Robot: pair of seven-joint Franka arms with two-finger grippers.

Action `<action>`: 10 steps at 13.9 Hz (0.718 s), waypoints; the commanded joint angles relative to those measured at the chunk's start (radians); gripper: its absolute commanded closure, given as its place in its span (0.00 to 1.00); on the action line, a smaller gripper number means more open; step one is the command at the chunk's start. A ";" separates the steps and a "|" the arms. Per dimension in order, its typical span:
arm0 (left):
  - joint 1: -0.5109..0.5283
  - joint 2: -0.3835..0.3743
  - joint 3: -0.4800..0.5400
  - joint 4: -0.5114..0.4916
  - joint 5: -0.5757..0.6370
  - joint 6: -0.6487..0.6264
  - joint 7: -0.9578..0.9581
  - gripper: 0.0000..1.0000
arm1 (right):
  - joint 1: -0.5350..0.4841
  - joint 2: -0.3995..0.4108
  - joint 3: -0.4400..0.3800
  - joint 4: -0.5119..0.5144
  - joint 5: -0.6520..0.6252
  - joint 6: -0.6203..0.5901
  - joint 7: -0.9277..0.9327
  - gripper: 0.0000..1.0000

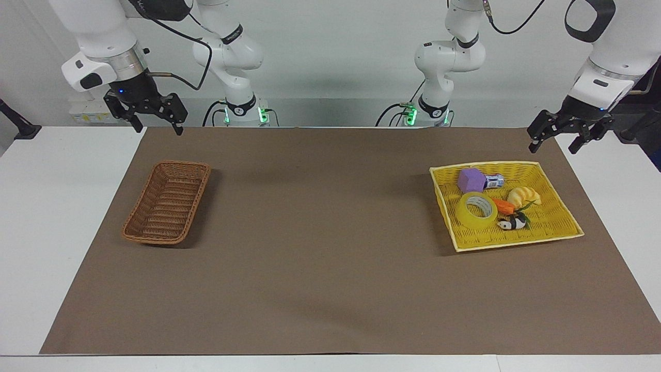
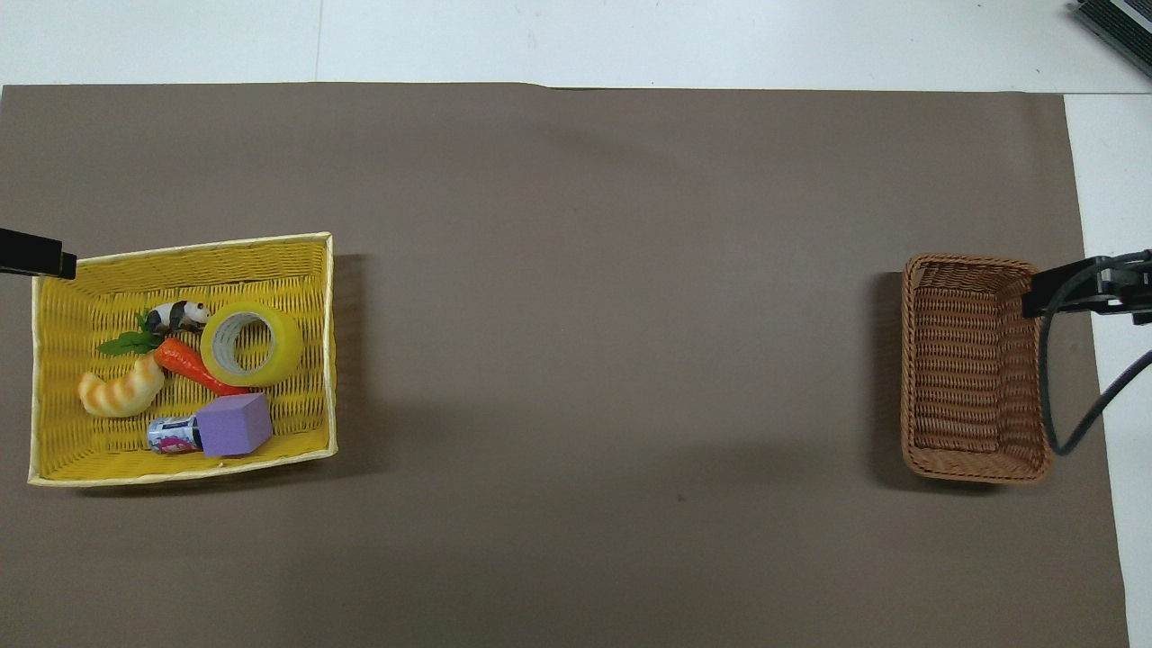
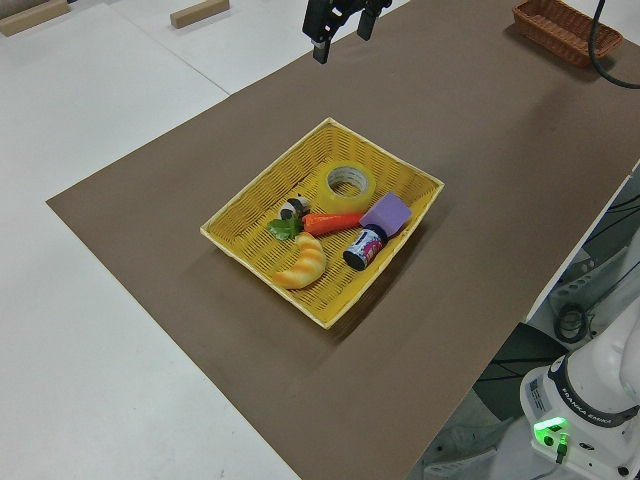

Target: Move tape to another basket

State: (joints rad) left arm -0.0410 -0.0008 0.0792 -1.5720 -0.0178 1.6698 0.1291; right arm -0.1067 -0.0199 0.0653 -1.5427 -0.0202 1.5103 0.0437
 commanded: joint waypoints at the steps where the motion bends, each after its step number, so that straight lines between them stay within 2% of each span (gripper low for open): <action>1: 0.006 -0.015 -0.003 -0.011 0.016 -0.009 0.004 0.00 | -0.005 -0.008 0.005 -0.001 -0.001 -0.013 0.012 0.00; 10: -0.008 -0.014 -0.006 -0.009 0.015 -0.002 -0.003 0.00 | -0.005 -0.008 0.005 0.001 -0.001 -0.013 0.012 0.00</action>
State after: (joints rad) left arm -0.0416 -0.0018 0.0766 -1.5715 -0.0178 1.6698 0.1291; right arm -0.1067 -0.0199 0.0654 -1.5427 -0.0202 1.5103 0.0437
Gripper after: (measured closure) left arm 0.000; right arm 0.000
